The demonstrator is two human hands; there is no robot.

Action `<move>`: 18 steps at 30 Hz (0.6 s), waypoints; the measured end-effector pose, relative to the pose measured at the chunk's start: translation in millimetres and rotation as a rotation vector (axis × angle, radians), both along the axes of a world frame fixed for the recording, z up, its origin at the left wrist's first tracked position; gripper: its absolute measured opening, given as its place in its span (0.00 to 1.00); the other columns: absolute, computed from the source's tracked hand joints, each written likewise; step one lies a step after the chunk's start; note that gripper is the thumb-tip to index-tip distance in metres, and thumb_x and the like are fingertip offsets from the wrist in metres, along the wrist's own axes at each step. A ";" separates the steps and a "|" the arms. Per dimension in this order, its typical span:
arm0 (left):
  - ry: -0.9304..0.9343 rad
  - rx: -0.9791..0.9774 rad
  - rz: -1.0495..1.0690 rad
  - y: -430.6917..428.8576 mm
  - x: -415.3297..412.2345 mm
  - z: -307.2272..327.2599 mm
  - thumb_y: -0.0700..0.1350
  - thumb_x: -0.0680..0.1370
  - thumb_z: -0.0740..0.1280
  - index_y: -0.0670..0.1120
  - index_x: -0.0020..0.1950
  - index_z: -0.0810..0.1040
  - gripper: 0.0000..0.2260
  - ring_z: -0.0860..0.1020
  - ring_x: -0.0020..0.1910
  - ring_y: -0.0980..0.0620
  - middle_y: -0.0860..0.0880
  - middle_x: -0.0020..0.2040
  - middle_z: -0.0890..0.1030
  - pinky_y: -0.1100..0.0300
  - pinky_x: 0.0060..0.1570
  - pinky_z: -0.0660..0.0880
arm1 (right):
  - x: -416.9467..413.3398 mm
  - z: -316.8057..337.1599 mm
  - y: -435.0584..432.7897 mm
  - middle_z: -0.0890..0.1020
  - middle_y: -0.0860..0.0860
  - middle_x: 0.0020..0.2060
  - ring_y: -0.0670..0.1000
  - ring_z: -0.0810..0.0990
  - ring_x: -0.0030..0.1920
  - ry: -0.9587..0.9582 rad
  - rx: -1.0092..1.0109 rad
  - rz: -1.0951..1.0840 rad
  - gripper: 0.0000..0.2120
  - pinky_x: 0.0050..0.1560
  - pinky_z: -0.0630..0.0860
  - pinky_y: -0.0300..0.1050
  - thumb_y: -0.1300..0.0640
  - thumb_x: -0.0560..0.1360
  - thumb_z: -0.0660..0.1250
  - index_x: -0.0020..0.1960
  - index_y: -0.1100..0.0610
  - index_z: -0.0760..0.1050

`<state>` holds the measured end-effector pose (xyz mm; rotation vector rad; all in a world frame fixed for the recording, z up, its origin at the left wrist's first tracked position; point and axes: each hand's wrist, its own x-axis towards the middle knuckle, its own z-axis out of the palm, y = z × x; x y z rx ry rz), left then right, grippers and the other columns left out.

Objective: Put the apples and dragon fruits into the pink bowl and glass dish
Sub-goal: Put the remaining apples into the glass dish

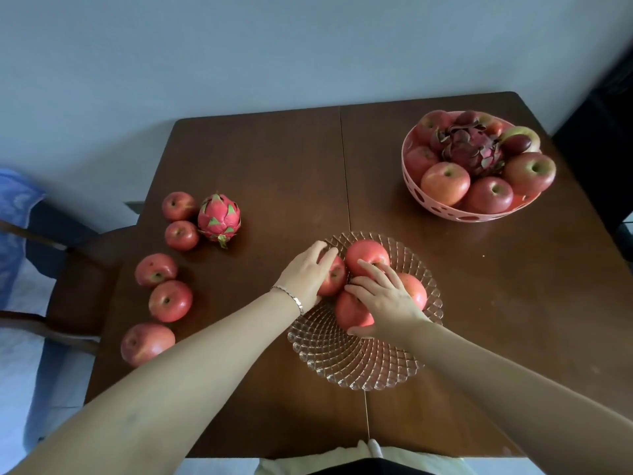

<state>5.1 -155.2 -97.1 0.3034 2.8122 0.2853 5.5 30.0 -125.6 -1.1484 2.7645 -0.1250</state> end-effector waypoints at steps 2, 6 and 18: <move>0.008 0.013 0.105 2.6 3.5 -0.1 0.38 0.71 0.71 0.43 0.73 0.57 0.35 0.63 0.69 0.43 0.44 0.72 0.60 0.51 0.64 0.70 | 0.4 -1.0 -0.3 0.84 0.48 0.50 0.57 0.76 0.64 0.014 -0.012 -0.003 0.37 0.63 0.60 0.59 0.35 0.51 0.77 0.55 0.54 0.80; -0.019 0.159 0.184 1.1 4.7 -0.1 0.37 0.71 0.71 0.46 0.73 0.59 0.34 0.62 0.71 0.46 0.48 0.74 0.60 0.53 0.67 0.66 | -1.7 -3.6 0.8 0.84 0.48 0.50 0.55 0.65 0.66 0.040 -0.026 0.013 0.37 0.62 0.61 0.60 0.37 0.49 0.78 0.54 0.53 0.81; -0.023 0.095 0.175 -7.0 9.2 20.0 0.40 0.72 0.70 0.48 0.75 0.53 0.37 0.61 0.73 0.44 0.46 0.78 0.52 0.51 0.71 0.60 | 0.4 19.2 -6.4 0.75 0.49 0.64 0.57 0.58 0.75 -0.094 0.052 -0.028 0.37 0.72 0.46 0.60 0.38 0.62 0.74 0.66 0.53 0.71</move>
